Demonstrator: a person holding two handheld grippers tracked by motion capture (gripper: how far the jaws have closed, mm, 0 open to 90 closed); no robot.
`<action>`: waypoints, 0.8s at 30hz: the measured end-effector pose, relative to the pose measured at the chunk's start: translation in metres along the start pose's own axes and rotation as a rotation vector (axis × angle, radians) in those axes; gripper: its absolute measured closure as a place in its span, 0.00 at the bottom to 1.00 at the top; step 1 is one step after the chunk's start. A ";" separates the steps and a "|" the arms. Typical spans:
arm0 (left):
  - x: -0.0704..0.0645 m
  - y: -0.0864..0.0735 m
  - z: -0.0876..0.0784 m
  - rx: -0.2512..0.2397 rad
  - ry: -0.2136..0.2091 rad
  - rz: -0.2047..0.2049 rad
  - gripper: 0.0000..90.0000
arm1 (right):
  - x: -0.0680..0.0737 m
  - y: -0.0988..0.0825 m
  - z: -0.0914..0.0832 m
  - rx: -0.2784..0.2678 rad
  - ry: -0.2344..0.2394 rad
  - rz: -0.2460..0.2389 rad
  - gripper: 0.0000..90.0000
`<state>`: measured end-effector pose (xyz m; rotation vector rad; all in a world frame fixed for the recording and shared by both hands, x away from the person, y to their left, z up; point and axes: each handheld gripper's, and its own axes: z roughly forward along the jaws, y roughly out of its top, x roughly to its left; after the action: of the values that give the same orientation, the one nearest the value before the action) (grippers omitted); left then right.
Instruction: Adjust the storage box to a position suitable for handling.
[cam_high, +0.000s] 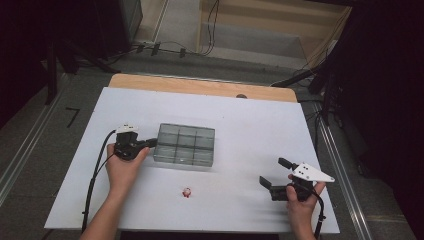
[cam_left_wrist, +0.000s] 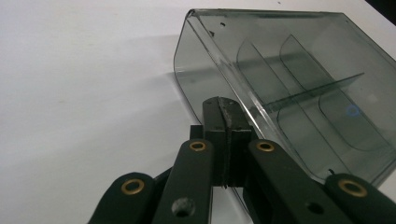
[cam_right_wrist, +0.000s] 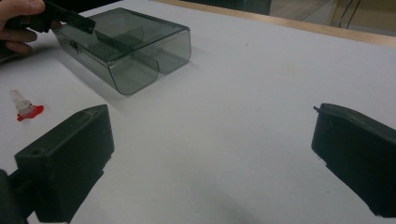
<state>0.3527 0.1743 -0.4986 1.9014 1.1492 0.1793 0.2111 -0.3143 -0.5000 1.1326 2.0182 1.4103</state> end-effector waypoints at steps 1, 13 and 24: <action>-0.005 0.000 0.003 0.008 -0.010 0.006 0.99 | 0.000 0.000 0.000 0.000 0.000 0.001 0.00; -0.027 -0.001 0.016 0.026 -0.037 0.014 0.99 | -0.001 -0.001 0.001 0.008 -0.001 0.006 0.00; -0.042 -0.002 0.022 0.028 -0.076 0.037 0.99 | 0.000 -0.001 0.003 0.018 -0.002 0.010 0.00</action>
<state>0.3391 0.1292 -0.5005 1.9387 1.0711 0.1103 0.2130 -0.3130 -0.5024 1.1533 2.0304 1.3979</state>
